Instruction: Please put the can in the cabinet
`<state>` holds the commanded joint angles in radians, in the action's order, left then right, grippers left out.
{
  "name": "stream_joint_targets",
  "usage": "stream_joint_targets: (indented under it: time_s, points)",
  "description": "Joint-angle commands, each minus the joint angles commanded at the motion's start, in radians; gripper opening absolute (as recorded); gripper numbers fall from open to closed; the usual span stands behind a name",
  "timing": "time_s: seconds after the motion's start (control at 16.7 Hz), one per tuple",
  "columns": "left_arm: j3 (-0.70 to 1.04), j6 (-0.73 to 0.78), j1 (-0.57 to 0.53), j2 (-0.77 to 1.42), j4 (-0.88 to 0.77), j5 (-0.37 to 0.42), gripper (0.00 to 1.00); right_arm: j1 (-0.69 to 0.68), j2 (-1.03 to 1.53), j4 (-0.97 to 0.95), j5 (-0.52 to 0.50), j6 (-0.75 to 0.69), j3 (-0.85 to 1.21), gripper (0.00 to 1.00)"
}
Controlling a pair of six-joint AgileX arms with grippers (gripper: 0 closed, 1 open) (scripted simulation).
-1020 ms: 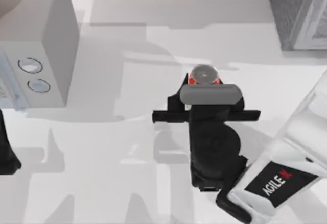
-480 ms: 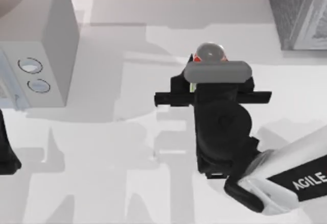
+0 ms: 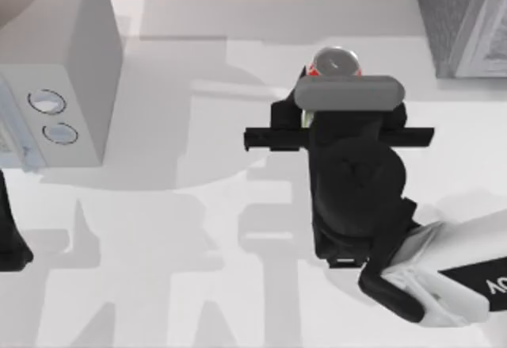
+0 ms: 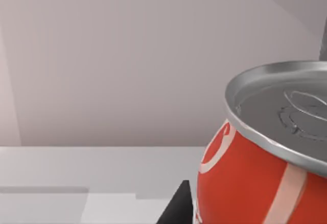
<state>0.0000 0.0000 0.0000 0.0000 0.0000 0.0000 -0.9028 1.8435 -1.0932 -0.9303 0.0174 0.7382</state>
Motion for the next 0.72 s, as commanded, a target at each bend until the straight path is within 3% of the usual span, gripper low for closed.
stream_joint_targets:
  time_s: [0.24,0.72]
  points:
    - [0.0,0.0,0.0,0.0,0.0,0.0,1.0,0.009,-0.023,0.016,0.026,0.0,-0.011,0.0]
    - [0.0,0.0,0.0,0.0,0.0,0.0,1.0,0.225,-0.467,0.291,0.269,-0.01,-0.199,0.0]
